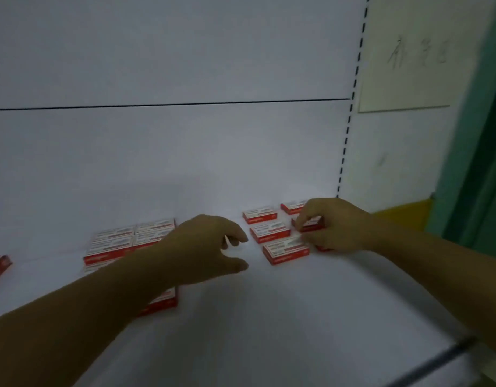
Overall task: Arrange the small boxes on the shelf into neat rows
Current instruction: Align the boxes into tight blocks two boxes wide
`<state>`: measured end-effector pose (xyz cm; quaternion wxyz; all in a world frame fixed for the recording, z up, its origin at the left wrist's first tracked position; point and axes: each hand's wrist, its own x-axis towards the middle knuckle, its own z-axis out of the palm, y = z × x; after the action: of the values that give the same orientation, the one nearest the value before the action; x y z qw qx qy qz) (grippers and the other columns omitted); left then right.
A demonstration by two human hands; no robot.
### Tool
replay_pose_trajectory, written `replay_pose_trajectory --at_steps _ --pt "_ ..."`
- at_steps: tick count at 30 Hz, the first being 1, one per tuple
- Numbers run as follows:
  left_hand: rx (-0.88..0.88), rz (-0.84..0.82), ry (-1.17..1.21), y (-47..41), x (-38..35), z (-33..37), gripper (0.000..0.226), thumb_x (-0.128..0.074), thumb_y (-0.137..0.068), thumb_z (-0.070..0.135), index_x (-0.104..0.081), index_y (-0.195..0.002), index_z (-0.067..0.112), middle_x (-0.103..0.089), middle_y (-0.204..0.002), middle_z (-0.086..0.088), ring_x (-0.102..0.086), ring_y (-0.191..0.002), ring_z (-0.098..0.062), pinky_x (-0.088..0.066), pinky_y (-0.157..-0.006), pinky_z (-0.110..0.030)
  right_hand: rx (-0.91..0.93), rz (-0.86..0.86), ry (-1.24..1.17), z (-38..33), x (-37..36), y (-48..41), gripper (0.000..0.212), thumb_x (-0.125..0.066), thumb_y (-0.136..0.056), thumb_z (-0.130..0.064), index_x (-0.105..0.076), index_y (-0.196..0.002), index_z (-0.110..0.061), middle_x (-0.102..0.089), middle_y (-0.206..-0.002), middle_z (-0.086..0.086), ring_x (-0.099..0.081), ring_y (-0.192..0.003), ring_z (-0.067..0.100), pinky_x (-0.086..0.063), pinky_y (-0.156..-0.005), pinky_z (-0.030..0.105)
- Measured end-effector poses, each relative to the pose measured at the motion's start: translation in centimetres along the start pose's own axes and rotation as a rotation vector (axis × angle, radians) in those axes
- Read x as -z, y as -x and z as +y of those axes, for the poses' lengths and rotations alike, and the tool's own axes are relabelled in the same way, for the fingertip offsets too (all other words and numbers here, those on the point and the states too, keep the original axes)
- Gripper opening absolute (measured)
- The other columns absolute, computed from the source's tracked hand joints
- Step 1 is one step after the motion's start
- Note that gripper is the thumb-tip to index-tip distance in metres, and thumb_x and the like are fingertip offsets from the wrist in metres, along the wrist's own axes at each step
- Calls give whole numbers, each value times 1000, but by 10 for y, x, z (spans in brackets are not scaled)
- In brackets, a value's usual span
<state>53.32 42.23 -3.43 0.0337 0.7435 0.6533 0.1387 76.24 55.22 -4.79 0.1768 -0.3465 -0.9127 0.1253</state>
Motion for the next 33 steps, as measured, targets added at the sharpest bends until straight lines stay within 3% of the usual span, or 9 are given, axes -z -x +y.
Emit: replay_pose_trajectory --at_steps 3,5,9,13,17,20,24,29,33 --pt "20 -63 -89 -25 -25 19 61 -65 -73 55 -48 -126 30 -56 -120 11 -49 -97 -5 -39 -78 -17 -138 -42 65 36 8 32 34 -70 -75 -37 -59 -107 -40 -51 -107 -17 -49 -100 3 -38 -83 18" --pt "59 -49 -87 -35 -36 24 64 -65 -73 57 -48 -127 28 -57 -124 7 -50 -93 -7 -41 -77 -18 -195 -25 62 49 6 46 44 -68 -76 -38 -52 -117 -39 -48 -106 -20 -48 -102 3 -36 -81 15" --pt "109 -73 -65 -46 -50 29 60 -64 -74 56 -52 -124 26 -60 -120 5 -47 -84 -6 -40 -72 -17 -199 45 -59 52 -1 50 35 -68 -78 -32 -50 -105 -45 -53 -89 -29 -55 -85 -5 -37 -63 -1" --pt "122 -34 6 -51 -55 29 50 -67 -76 46 -57 -119 22 -61 -117 2 -51 -86 -7 -44 -76 -18 -177 131 -82 45 -5 43 32 -75 -73 -33 -56 -98 -37 -61 -93 -17 -60 -85 6 -52 -75 21" --pt "81 167 -64 -29 -38 14 44 -65 -78 46 -54 -116 29 -58 -116 10 -46 -88 -3 -37 -77 -16 -49 275 -77 19 -10 37 37 -81 -63 -40 -59 -92 -36 -64 -91 -20 -59 -83 0 -52 -72 17" --pt "28 344 -100 5 -16 -9 38 -68 -76 41 -53 -110 29 -58 -109 11 -43 -86 -3 -27 -66 -7 82 339 -91 -11 -13 27 42 -83 -61 -38 -58 -95 -37 -59 -90 -25 -59 -86 0 -50 -73 13" --pt "38 476 -158 50 5 -40 37 -73 -74 32 -56 -106 23 -59 -105 6 -47 -88 -8 -32 -67 -16 232 306 -61 -57 -24 -3 43 -83 -62 -38 -53 -93 -39 -56 -92 -23 -59 -83 3 -51 -68 17" --pt "186 481 -188 95 19 -79 39 -70 -76 35 -54 -110 25 -58 -110 7 -51 -93 -9 -39 -76 -21 338 227 -49 -103 -50 -41 38 -78 -66 -43 -51 -92 -40 -52 -91 -25 -54 -82 0 -48 -67 10" --pt "345 452 -111 111 32 -109 41 -67 -78 37 -54 -116 28 -57 -110 12 -46 -83 2 -31 -69 -9 393 193 -26 -131 -71 -68 39 -74 -69 -48 -64 -102 -30 -55 -92 -18 -52 -77 3 -46 -68 15"
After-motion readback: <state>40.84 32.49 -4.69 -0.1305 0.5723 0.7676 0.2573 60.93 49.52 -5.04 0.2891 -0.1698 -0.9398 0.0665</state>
